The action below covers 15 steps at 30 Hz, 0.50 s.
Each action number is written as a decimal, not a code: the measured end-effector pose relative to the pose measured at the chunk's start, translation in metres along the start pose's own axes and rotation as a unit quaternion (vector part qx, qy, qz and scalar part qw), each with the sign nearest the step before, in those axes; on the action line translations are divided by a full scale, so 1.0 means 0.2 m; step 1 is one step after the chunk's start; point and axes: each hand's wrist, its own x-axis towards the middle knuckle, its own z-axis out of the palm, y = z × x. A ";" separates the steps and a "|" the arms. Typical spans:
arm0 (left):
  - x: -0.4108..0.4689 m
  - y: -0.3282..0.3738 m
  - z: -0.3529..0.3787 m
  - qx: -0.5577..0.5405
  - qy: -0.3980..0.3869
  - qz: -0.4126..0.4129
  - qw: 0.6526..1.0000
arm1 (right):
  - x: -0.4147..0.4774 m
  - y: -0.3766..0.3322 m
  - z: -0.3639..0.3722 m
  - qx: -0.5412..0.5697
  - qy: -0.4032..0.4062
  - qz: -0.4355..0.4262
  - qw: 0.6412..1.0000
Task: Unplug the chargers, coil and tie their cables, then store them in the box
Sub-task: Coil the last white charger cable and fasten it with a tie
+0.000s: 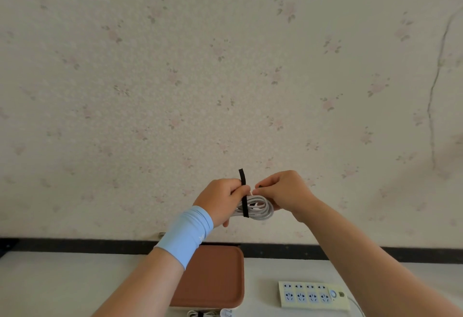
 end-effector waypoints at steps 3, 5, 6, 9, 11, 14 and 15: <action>0.00 0.00 -0.01 0.021 0.033 0.017 0.999 | 0.00 -0.01 0.02 -0.017 0.025 0.007 1.000; 0.01 -0.01 -0.01 0.023 0.018 0.014 0.999 | 0.00 -0.01 0.02 -0.020 0.027 0.012 0.999; 0.01 -0.02 -0.01 0.023 0.001 0.009 1.000 | 0.00 -0.01 0.02 -0.026 0.024 0.014 0.999; 0.01 -0.02 0.03 0.034 -0.058 -0.017 0.998 | -0.01 0.00 0.03 -0.077 0.022 0.000 0.997; 0.02 -0.02 0.06 0.027 -0.082 -0.045 0.995 | -0.01 0.00 0.04 -0.135 0.040 -0.026 0.990; 0.03 0.00 0.09 -0.005 -0.099 -0.107 0.989 | -0.01 0.01 0.07 -0.176 0.067 -0.044 0.981; 0.04 0.01 0.10 -0.028 -0.099 -0.133 0.986 | -0.01 0.01 0.08 -0.173 0.074 -0.047 0.981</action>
